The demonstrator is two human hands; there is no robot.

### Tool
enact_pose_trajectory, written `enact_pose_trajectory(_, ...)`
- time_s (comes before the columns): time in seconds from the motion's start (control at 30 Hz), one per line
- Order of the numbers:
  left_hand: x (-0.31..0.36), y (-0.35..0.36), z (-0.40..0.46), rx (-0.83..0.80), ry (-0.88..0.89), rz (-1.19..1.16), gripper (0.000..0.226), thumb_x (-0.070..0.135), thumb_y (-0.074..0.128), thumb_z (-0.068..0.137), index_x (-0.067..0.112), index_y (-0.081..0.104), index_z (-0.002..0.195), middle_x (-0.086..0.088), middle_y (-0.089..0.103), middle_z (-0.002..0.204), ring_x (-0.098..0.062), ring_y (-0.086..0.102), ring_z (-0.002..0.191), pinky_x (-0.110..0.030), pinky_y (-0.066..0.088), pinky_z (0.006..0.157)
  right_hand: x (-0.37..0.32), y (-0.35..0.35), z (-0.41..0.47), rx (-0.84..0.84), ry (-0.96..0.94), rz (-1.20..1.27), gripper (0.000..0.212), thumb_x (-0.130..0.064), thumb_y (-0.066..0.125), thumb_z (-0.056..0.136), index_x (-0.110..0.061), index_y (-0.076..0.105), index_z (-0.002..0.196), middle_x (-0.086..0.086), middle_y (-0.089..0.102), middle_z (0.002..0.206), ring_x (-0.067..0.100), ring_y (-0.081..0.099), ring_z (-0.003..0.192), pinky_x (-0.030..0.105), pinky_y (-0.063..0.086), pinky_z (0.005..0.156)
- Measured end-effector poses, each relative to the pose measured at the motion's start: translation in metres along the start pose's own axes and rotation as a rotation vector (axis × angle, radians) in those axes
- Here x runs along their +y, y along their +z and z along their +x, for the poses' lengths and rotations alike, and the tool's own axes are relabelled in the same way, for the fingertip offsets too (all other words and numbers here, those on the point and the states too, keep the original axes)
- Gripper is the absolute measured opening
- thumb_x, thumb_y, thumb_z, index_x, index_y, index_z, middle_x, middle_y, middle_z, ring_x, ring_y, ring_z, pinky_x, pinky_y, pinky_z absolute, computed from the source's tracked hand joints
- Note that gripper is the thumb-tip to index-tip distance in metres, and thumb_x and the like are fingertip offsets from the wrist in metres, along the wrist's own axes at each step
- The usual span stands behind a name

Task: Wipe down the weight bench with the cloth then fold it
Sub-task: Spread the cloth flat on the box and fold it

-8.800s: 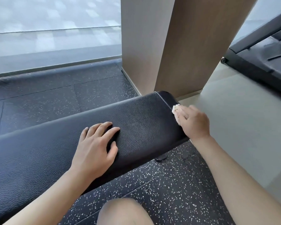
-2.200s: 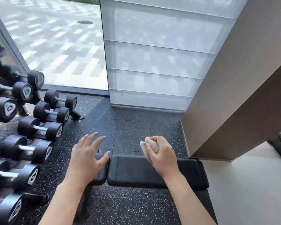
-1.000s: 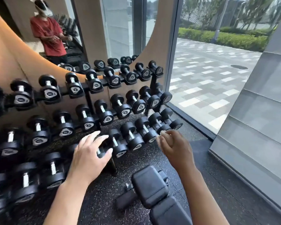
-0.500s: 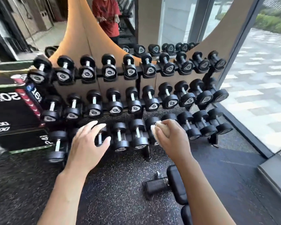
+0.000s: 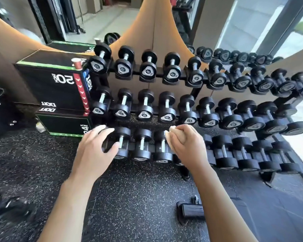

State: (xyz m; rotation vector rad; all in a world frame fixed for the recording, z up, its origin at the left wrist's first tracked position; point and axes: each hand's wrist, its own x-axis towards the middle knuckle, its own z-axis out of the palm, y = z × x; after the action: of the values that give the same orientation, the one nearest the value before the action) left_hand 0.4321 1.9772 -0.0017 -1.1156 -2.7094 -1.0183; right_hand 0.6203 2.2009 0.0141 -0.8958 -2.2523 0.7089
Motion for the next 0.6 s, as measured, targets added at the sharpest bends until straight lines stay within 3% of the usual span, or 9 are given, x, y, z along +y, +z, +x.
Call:
enact_pose_trajectory(0.3, -0.083, -0.047, 0.011, 0.085, -0.178, 0.014, 0.047, 0.035, 0.066, 0.096, 0.025, 0.059, 0.142, 0.004, 0.05, 0.152, -0.017, 0.037, 0.141, -0.041, 0.034, 0.118, -0.072, 0.083, 0.043, -0.123, -0.126, 0.03, 0.024, -0.051, 0.066, 0.092, -0.03, 0.066, 0.105, -0.019, 0.064, 0.101, 0.002, 0.06, 0.091, 0.034, 0.054, 0.082)
enact_pose_trajectory(0.6, -0.117, -0.048, 0.046, 0.139, -0.311, 0.076, 0.048, 0.04, 0.064, 0.097, 0.029, 0.057, 0.143, 0.008, 0.047, 0.153, -0.015, 0.034, 0.143, -0.045, 0.034, 0.119, -0.078, 0.133, 0.107, -0.178, -0.205, 0.097, 0.022, -0.048, 0.066, 0.093, -0.029, 0.066, 0.104, -0.017, 0.065, 0.101, 0.004, 0.061, 0.089, 0.036, 0.056, 0.079)
